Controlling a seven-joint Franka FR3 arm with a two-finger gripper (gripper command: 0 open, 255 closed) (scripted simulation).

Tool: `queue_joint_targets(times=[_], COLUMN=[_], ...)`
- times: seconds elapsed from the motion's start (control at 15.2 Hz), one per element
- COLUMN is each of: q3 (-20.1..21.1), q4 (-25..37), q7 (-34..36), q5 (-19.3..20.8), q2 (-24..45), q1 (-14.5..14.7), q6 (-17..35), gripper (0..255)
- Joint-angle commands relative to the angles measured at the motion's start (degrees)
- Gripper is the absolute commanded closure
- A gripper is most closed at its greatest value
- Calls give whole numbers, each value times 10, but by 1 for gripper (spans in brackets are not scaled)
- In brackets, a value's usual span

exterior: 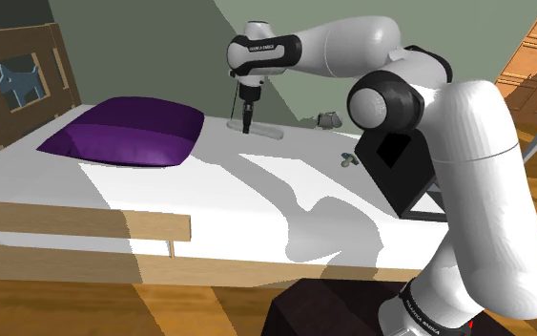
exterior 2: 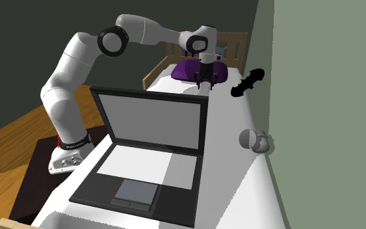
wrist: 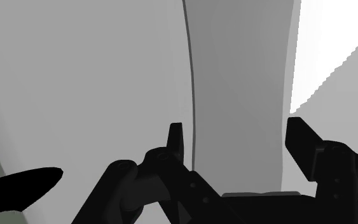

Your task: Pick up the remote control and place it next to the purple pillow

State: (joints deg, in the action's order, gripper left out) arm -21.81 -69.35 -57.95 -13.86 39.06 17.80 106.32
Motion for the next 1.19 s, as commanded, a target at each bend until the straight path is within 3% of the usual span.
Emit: queue_joint_targets(times=[0.0, 0.53, 0.99, 1.06, 1.12], q3=[1, 6, 6, 6, 6], q4=[-13, -49, -49, -49, -49], q7=[-1, -7, -7, -6, -6], q5=[-1, -8, -8, -8, -8], q2=[3, 20, 20, 20, 20], q1=[1, 3, 3, 3, 3], q6=[16, 67, 67, 67, 67], gripper=[255, 255, 255, 0, 0])
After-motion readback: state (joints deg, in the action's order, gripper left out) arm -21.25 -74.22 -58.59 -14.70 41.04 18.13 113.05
